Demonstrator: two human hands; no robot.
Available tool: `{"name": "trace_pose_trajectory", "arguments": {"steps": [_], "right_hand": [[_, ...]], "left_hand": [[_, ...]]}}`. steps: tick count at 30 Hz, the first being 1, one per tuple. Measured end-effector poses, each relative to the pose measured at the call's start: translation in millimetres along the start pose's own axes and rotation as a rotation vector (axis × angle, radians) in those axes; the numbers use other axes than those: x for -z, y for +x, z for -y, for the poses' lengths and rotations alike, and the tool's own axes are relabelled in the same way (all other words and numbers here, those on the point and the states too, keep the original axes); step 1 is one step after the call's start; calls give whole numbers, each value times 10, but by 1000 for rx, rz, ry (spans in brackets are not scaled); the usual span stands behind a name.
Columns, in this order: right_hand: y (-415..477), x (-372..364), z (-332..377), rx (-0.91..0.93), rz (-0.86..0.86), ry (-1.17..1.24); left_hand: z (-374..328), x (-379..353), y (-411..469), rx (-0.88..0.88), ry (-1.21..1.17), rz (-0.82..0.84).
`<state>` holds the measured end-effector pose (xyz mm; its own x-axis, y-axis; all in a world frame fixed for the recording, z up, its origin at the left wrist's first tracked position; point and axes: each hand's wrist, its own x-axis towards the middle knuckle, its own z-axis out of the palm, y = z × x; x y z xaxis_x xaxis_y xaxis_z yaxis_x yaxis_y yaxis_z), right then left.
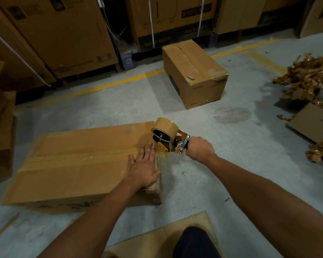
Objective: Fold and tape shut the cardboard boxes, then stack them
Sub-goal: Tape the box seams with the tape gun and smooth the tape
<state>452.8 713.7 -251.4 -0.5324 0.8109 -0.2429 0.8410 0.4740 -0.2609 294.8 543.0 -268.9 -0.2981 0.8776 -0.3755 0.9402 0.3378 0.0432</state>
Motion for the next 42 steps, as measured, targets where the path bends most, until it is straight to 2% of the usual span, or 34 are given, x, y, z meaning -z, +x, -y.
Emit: {"name": "trace_pose_trajectory", "arguments": {"steps": [8, 13, 20, 26, 32, 37, 39, 42], "right_hand": [[-17, -16, -308, 11, 80, 203], [28, 116, -432, 54, 50, 392], [-52, 116, -542, 211, 83, 367], [-82, 256, -599, 311, 98, 126], [32, 417, -340, 328, 151, -269], [209, 377, -187, 353, 177, -394], [185, 376, -475, 314, 267, -535], [-50, 87, -1237, 65, 383, -605]], "left_hand": [[8, -72, -89, -6, -39, -38], [21, -51, -29, -5, -43, -26], [25, -51, -51, 5, -36, -5], [8, -36, -58, 10, -10, -6], [142, -114, -105, -84, 0, -62], [237, -123, -110, -113, -62, -115], [240, -103, -92, -83, -100, -134], [231, -151, -51, -52, -105, -185]]}}
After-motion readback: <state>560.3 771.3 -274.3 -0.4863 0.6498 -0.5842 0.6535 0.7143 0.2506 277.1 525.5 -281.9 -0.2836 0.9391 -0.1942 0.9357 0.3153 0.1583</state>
